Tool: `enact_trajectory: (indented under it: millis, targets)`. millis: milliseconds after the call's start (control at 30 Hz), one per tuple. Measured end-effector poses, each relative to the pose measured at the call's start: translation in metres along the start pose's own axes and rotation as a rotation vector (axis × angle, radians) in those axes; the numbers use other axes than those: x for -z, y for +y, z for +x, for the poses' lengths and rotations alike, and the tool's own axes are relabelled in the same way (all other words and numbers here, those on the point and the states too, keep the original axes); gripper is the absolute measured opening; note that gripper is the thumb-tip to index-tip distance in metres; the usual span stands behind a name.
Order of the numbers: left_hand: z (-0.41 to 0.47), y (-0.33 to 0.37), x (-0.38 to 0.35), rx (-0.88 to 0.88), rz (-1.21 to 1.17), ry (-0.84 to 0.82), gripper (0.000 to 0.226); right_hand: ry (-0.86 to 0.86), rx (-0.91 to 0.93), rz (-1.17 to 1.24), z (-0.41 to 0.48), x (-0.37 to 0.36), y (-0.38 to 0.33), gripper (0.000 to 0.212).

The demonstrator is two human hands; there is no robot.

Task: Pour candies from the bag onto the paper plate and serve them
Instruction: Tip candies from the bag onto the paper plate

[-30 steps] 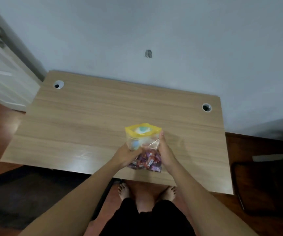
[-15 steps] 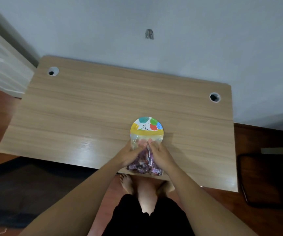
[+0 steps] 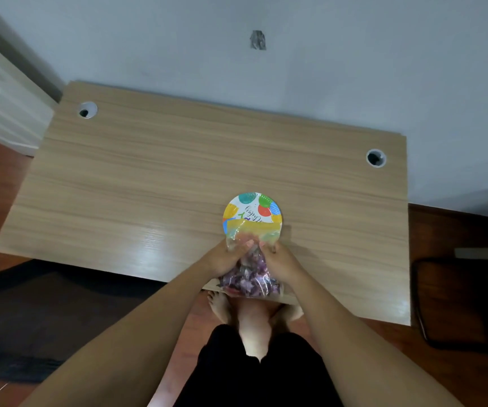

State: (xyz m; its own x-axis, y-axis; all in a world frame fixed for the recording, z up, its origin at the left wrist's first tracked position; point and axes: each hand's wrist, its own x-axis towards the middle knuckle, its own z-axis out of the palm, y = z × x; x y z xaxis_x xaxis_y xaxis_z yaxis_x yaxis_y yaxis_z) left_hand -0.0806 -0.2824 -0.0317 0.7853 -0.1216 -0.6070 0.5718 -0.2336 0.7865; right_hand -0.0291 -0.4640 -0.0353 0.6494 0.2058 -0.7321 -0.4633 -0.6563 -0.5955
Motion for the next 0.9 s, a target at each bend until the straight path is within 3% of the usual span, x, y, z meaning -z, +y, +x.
enact_trajectory:
  millis: [100,367,667,900]
  targets:
    - [0.009,-0.009,0.001,0.029,0.020,0.041,0.058,-0.005,-0.010,-0.028,0.002,0.002,0.000,0.026]
    - [0.010,0.001,-0.003,0.058,-0.012,0.086,0.036,-0.004,-0.035,-0.037,0.009,0.000,0.002,0.043]
    - [0.020,-0.001,0.002,0.017,0.049,0.124,0.041,0.022,-0.032,0.008,0.019,-0.001,0.000,0.045]
    - [0.013,0.002,0.004,0.110,0.086,0.177,0.044,0.013,-0.047,0.026,0.011,0.001,-0.006,0.044]
